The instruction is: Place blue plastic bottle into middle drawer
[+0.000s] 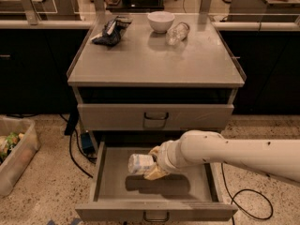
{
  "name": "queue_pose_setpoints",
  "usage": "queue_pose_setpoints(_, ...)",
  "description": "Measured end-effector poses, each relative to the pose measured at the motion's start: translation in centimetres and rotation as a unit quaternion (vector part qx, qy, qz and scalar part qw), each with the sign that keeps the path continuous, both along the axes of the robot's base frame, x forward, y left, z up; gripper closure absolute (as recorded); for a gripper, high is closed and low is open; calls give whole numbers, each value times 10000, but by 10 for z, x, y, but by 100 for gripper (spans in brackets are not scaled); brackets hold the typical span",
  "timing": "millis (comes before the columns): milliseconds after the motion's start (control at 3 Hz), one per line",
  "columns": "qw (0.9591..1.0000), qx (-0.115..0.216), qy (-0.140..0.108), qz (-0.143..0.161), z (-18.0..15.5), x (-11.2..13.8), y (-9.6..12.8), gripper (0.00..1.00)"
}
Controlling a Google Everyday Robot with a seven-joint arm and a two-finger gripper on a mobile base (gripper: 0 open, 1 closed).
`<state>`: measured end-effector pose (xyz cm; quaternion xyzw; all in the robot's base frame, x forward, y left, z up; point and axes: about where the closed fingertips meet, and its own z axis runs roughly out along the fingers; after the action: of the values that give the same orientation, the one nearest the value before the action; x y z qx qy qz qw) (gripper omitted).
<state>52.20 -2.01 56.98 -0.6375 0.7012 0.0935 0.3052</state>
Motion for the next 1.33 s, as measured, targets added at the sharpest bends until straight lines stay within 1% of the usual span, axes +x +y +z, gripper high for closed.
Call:
queue_pose_setpoints(333,9998,23,178,-126,-22,6,-8,100)
queue_pose_setpoints(667,9986,-341,277,-300,-57,14,-25,100)
queue_pose_setpoints(1000,9971,-578,338,-361,-66,27,-29,100)
queue_pose_setpoints(1333,9971,-577,338,-361,-66,27,-29,100)
